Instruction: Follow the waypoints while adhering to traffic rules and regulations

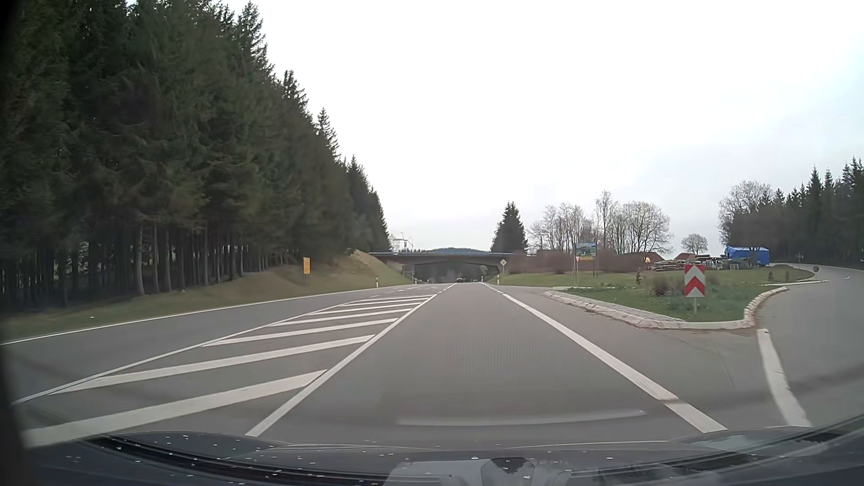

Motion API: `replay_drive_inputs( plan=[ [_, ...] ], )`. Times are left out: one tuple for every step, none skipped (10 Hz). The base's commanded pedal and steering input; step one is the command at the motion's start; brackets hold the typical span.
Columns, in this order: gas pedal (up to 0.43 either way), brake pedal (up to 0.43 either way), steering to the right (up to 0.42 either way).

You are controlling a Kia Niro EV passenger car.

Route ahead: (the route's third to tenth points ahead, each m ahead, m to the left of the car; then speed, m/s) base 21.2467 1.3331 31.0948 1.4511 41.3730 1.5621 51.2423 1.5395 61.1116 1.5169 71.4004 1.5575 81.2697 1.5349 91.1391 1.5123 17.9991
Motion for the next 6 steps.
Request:
replay_drive_inputs(
  plan=[
    [0.169, 0.000, 0.000],
    [0.169, 0.000, 0.000],
    [0.169, 0.000, 0.000],
    [0.169, 0.000, 0.000],
    [0.169, 0.000, 0.000],
    [0.169, 0.000, 0.000]
  ],
)
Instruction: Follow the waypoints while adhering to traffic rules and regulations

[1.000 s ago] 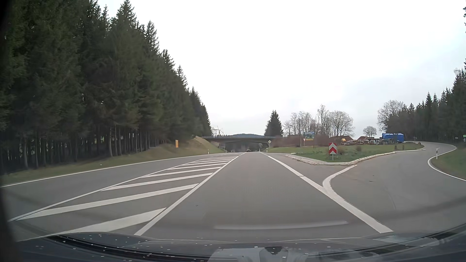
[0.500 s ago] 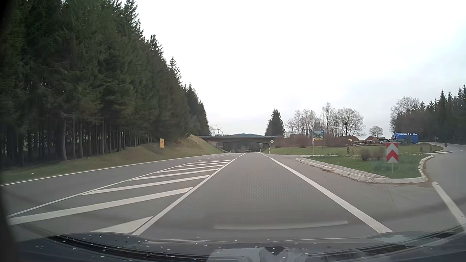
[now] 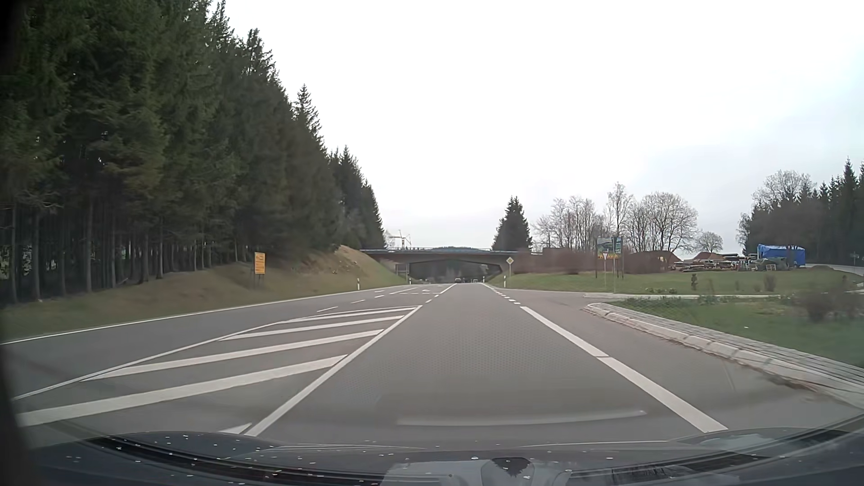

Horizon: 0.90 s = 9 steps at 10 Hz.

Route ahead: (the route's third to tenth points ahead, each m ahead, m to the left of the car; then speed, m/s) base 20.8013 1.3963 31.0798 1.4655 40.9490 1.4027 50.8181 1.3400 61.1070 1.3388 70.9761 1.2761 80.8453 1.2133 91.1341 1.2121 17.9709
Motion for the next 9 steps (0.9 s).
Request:
replay_drive_inputs(
  plan=[
    [0.169, 0.000, 0.000],
    [0.157, 0.000, 0.000],
    [0.157, 0.000, 0.000],
    [0.157, 0.000, 0.000],
    [0.150, 0.000, 0.000],
    [0.150, 0.000, 0.000],
    [0.138, 0.000, 0.000],
    [0.110, 0.000, 0.000],
    [0.059, 0.000, 0.000]
  ],
)
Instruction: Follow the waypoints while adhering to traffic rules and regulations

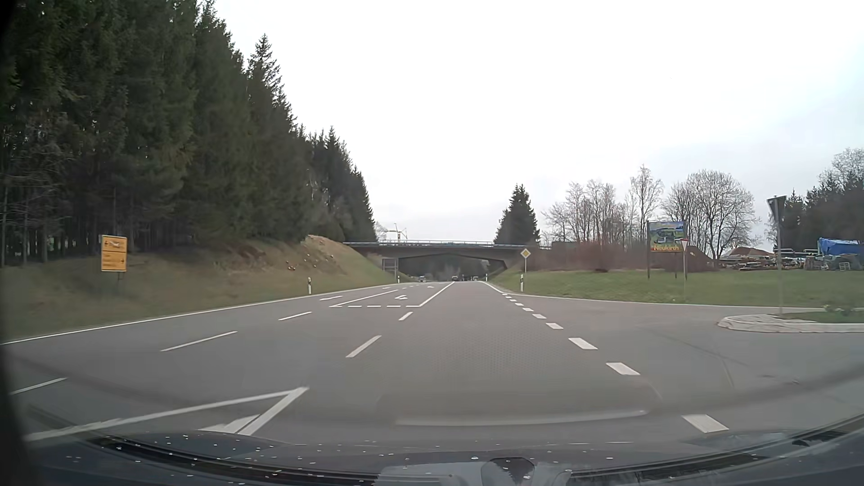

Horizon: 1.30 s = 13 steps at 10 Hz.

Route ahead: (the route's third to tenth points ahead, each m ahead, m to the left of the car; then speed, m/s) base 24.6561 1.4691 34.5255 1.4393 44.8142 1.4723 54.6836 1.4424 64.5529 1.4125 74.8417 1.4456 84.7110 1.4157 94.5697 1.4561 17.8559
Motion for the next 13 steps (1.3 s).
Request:
replay_drive_inputs(
  plan=[
    [0.028, 0.000, 0.000],
    [0.028, 0.000, 0.000],
    [0.028, 0.000, 0.000],
    [0.028, 0.000, 0.000],
    [0.028, 0.000, 0.000],
    [0.028, 0.000, 0.000],
    [0.028, 0.000, 0.000],
    [0.028, 0.000, 0.000],
    [0.028, 0.000, 0.000],
    [0.028, 0.000, 0.000],
    [0.028, 0.000, 0.000],
    [0.028, 0.000, 0.001],
    [0.028, 0.000, 0.000]
  ],
)
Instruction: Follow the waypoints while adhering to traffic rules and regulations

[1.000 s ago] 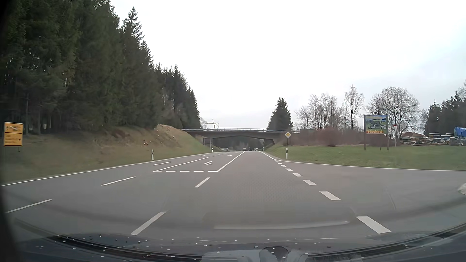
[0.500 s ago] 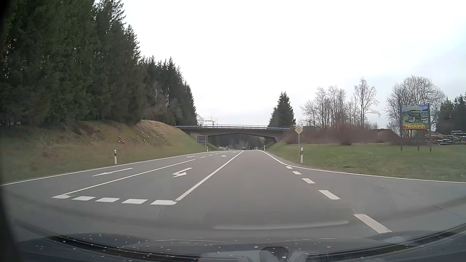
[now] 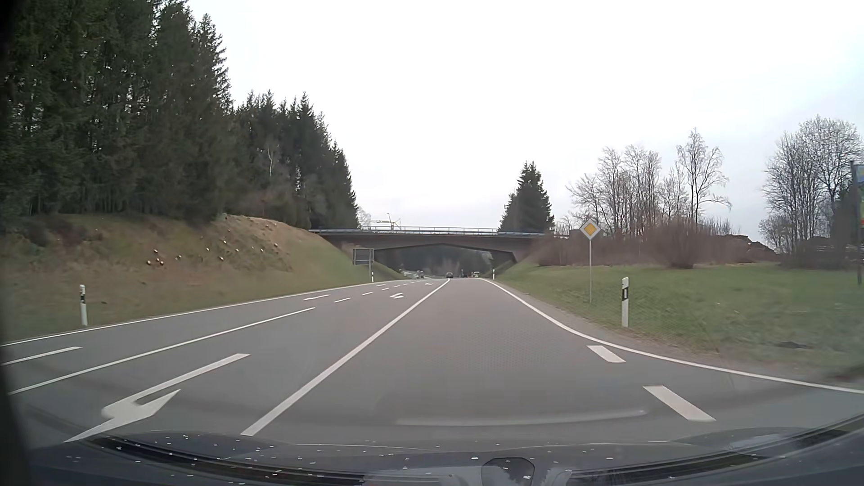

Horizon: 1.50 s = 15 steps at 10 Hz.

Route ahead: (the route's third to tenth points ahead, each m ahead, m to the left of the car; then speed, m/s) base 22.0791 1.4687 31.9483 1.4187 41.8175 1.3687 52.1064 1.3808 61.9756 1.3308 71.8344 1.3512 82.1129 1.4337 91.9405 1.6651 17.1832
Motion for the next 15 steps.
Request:
replay_drive_inputs(
  plan=[
    [0.028, 0.000, 0.000],
    [0.028, 0.000, 0.000],
    [0.028, 0.000, 0.000],
    [0.039, 0.000, 0.000],
    [0.039, 0.000, 0.000],
    [0.039, 0.000, 0.000],
    [0.047, 0.000, 0.000],
    [0.059, 0.000, 0.000],
    [0.067, 0.000, 0.000],
    [0.087, 0.000, 0.000],
    [0.087, 0.000, 0.000],
    [0.087, 0.000, 0.000],
    [0.087, 0.000, 0.000],
    [0.087, 0.000, 0.000],
    [0.087, 0.000, 0.000]
  ],
)
